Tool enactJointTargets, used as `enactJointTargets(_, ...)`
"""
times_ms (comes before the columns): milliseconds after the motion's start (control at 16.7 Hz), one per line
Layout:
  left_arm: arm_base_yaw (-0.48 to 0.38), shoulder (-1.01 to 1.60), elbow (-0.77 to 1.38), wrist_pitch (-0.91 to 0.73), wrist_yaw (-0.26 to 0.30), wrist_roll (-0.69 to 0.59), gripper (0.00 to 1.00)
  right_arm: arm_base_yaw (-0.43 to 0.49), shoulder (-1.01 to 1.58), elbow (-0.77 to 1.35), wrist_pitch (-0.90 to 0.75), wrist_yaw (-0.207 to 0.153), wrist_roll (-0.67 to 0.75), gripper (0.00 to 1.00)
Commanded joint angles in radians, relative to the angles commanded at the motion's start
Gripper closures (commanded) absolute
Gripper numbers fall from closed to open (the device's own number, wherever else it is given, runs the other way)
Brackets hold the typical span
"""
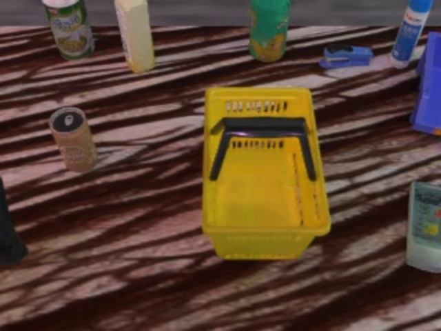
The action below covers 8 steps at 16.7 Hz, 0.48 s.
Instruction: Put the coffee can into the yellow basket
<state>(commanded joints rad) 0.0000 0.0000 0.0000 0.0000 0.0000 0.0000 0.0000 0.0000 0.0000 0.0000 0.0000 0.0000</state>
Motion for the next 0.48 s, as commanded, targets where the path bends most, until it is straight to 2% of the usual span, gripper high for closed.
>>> enactJointTargets(240, -0.007, 0.030, 0.030, -0.022, 0.004, 0.014, 0.00, 0.000, 0.000, 0.000, 0.000, 0.000, 0.000, 0.00)
enactJointTargets(480, -0.031, 0.219, 0.210, -0.149, 0.015, 0.087, 0.00, 0.000, 0.000, 0.000, 0.000, 0.000, 0.000, 0.00)
